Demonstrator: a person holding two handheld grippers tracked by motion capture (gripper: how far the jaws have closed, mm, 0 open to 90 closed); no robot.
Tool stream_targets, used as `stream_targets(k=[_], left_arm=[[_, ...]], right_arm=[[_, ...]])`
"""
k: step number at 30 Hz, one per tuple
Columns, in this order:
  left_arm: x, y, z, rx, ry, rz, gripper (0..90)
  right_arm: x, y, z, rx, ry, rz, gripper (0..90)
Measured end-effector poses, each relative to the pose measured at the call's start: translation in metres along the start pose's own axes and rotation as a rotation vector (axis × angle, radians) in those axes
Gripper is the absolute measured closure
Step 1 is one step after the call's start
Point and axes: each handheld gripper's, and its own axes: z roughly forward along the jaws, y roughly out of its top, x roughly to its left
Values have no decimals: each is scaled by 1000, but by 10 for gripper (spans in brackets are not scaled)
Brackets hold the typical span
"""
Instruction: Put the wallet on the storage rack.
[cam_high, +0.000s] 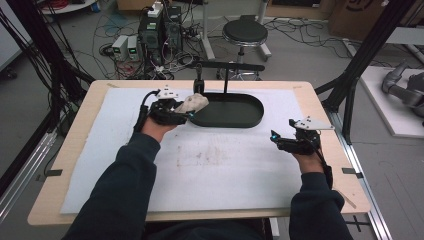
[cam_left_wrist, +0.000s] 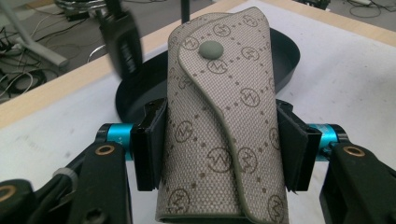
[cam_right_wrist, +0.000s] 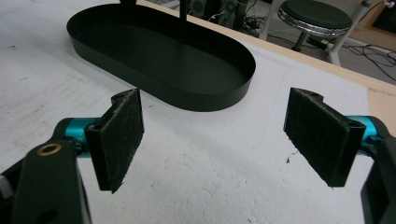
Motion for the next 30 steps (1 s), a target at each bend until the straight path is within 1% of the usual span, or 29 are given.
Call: stream_targets(k=[2, 3, 5, 7, 10, 12, 14, 15, 18, 22, 28, 30], left_arm=[[-1, 5, 14, 2, -16, 15, 425], [-2, 6, 21, -7, -26, 26, 425], [-2, 8, 35, 2, -43, 38, 425], [-2, 12, 49, 17, -45, 58, 424], [-1, 18, 67, 30, -49, 59, 424], [0, 22, 77, 37, -48, 67, 425], [-1, 25, 87, 52, -41, 69, 425], [-1, 26, 92, 57, -37, 77, 425], [-2, 27, 105, 74, -31, 74, 424], [-5, 23, 123, 106, -18, 70, 422], [-3, 16, 142, 134, 9, 45, 417], [-1, 14, 147, 132, 24, 24, 415]], right_arm=[[-1, 0, -1, -1, 1, 3, 205], [-1, 0, -1, 0, 0, 7, 205], [-3, -1, -2, -3, -3, 8, 205], [-5, -2, -3, -1, -6, 15, 205], [-7, -3, -5, -4, -8, 21, 205], [-8, -4, -6, -4, -8, 25, 205], [-7, -4, -6, -2, -6, 25, 204], [-7, -4, -6, -3, -4, 21, 205], [-7, -4, -7, -4, -3, 23, 204], [-8, -5, -8, -8, -3, 26, 205], [-9, -6, -10, -8, -5, 37, 205], [-9, -7, -11, -8, -5, 37, 205]])
